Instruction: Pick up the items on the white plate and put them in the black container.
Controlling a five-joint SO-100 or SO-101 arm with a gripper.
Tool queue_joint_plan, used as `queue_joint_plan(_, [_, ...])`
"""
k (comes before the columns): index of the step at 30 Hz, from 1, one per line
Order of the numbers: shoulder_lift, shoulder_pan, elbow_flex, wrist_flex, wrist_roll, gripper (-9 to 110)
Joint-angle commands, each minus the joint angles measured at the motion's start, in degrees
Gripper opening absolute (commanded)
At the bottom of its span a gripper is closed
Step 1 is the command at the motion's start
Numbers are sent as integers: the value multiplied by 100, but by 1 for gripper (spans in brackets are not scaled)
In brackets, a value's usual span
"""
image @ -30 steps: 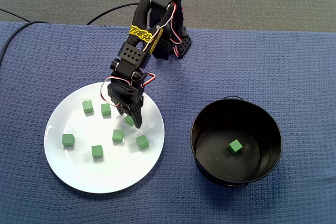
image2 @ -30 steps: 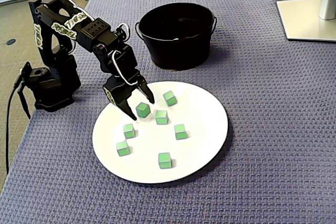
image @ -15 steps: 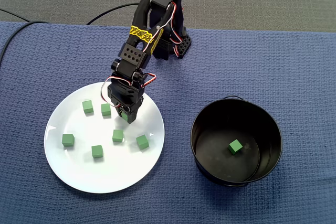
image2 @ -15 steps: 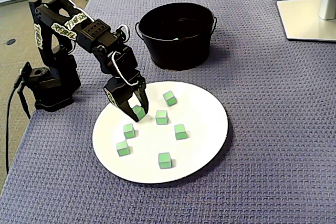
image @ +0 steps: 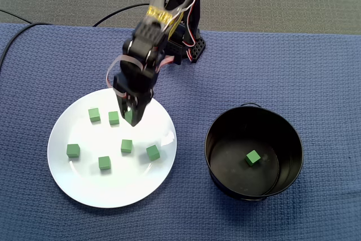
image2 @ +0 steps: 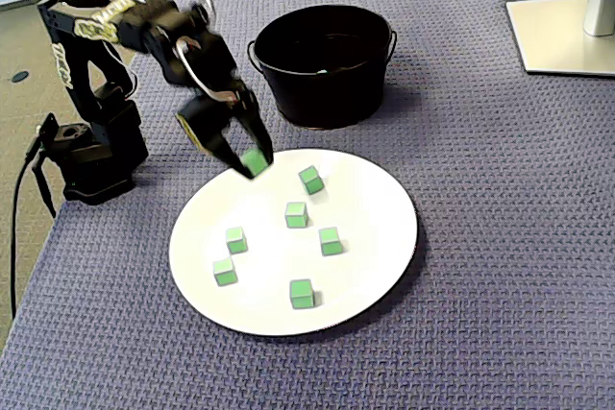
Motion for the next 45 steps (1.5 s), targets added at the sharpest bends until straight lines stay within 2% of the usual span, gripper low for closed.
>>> queue_joint_plan(1, [1433,-457,-738,237,272,0])
queue_joint_plan(9, [3094,-2355,-1863,-211,396,0])
queue_joint_plan(12, [3103,-3129,-1793,-1266,352,0])
queue_joint_plan(17, [2637,-4456,-624,-3120,-703,0])
queue_joint_plan(20, [2127,-4869,220,-3771,-853,0])
queue_joint_plan(31, [721,-5221,3296,-6521,-932,0])
queue_joint_plan(36, [396,-5142,3384,-6715,-439,0])
queue_joint_plan(41, [475,-5071,3516,-7163,-193,19])
queue_joint_plan(45, [817,-4887,3313,-7093,-475,24])
